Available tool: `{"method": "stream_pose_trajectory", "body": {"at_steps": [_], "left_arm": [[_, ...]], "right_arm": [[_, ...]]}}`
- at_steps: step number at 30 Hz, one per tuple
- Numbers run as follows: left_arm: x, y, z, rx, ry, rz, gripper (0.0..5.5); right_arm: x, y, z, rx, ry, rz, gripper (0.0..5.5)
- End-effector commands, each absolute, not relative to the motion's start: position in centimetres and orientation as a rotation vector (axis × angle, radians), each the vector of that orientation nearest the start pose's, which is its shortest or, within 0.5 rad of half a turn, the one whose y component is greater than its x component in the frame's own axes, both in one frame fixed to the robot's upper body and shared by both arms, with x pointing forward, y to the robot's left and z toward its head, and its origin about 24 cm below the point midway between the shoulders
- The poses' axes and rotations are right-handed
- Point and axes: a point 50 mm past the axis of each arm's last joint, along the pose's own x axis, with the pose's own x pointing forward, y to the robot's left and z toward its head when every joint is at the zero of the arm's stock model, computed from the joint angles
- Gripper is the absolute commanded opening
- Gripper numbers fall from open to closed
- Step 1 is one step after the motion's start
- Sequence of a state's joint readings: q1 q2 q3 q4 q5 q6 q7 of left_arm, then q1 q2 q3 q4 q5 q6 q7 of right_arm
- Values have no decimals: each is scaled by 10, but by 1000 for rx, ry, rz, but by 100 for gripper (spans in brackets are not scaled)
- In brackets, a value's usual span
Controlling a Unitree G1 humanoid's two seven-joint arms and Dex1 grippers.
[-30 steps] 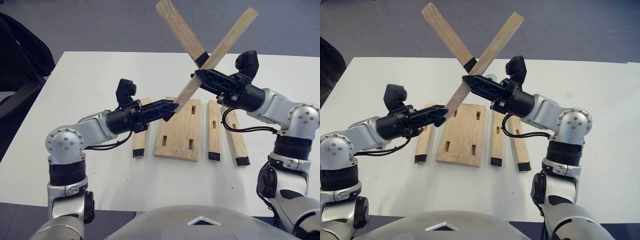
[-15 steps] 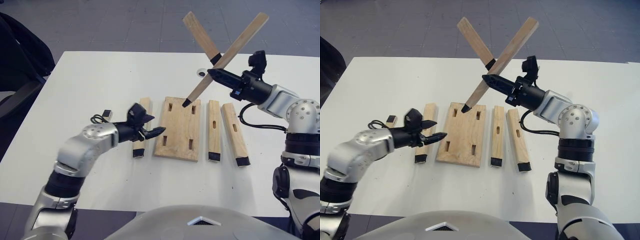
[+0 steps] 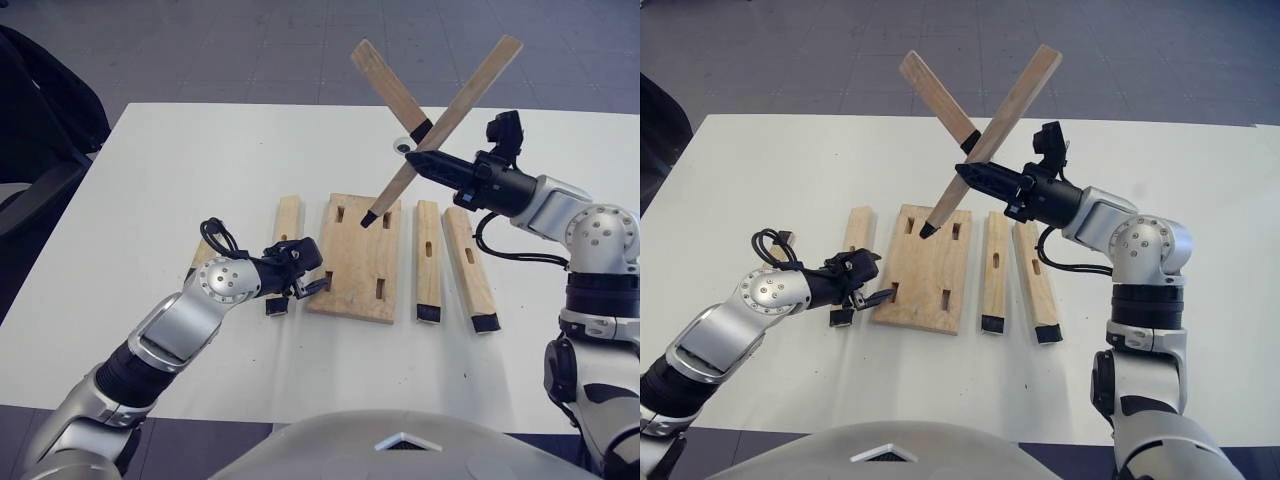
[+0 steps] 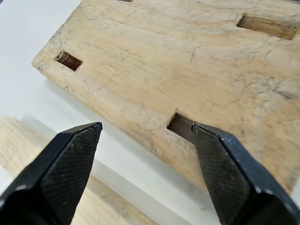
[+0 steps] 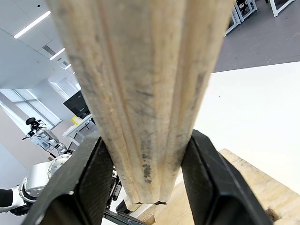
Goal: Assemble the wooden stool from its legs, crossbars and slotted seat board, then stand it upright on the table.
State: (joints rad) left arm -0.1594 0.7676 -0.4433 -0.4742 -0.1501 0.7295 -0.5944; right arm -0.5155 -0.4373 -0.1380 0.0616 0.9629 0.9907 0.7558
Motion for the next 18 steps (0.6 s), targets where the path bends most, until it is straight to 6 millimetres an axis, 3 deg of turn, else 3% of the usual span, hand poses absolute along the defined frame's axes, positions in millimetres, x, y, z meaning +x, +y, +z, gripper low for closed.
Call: {"method": "stream_pose_trajectory", "body": {"at_steps": [1, 7, 18], "left_arm": [[223, 162, 71, 748, 579, -929, 356], [213, 176, 57, 884, 680, -1010, 356], [238, 209, 60, 968, 683, -904, 356]], "right_arm": [[297, -157, 151, 585, 299, 1115, 202], [299, -156, 150, 468, 291, 1109, 202], [310, -154, 117, 273, 338, 1070, 202]]}}
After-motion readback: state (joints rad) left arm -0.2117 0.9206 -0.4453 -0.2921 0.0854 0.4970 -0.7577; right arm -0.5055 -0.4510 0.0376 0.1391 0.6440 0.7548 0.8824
